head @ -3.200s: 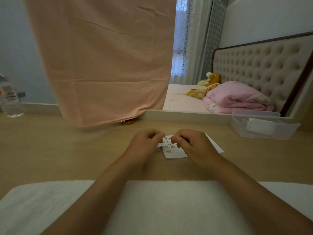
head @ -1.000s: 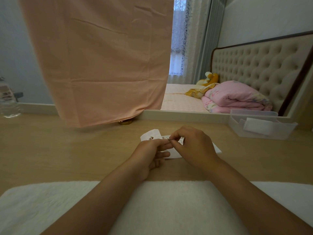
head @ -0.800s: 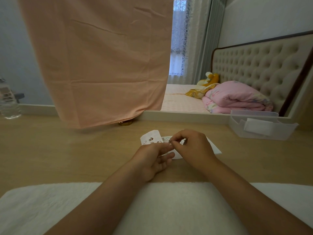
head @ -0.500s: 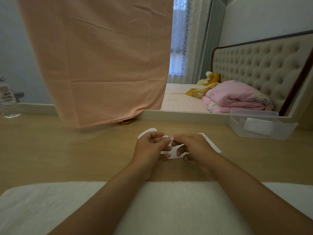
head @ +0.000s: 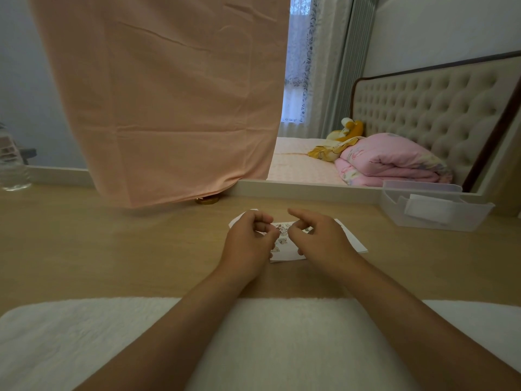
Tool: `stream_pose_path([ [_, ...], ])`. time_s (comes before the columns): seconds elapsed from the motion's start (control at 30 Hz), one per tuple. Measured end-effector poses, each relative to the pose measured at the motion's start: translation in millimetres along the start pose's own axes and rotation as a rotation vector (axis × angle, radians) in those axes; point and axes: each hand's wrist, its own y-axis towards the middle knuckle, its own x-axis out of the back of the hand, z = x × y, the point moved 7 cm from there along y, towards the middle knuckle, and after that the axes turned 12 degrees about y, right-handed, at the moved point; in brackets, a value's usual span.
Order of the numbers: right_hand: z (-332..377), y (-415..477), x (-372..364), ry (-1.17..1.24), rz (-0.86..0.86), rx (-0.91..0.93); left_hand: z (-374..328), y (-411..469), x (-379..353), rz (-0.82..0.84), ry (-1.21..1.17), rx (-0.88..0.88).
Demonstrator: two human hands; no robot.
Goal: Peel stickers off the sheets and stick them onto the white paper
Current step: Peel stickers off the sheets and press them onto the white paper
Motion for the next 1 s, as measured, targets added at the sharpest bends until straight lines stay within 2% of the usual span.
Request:
stream_pose_path([
  [0.17,8.0,1.5,5.1,-0.115,0.011,0.158,-3.5,-2.2,-3.8,0.06,0.044,-0.034],
  [0.3,5.2,2.2,6.5,-0.187,0.038,0.17,-5.0,-4.0,-6.5,0.071,0.13,-0.055],
  [0.37,4.5,2.3,7.8,-0.205,0.032,0.18,-3.1,-5.4,-5.9,0.077,0.018,0.05],
  [0.5,6.6,1.2,7.6,-0.253,0.032,0.21,7.4,-10.7,-8.9,0.14,-0.294,0.403],
  [0.6,9.1,0.3,5.6,-0.315,0.042,0.242,13.2,-7.9,-5.0,0.121,-0.397,0.477],
  [0.67,8.5,2.8,9.2,-0.267,0.018,0.216,12.9,-0.9,5.5,0.061,-0.196,0.32],
  [0.73,4.5,8.8,16.2,-0.166,-0.004,0.14,0.4,3.5,13.1,0.026,0.229,0.014],
  [0.8,-3.7,15.6,21.5,-0.069,0.012,0.015,-8.0,2.4,3.8,0.099,0.498,-0.205],
  [0.87,-13.9,20.7,21.8,-0.029,0.057,-0.117,-7.0,3.5,-6.7,0.176,0.646,-0.29],
  [1.0,-28.2,28.9,10.9,-0.043,0.152,-0.262,2.3,6.8,-17.3,0.267,0.813,-0.311],
])
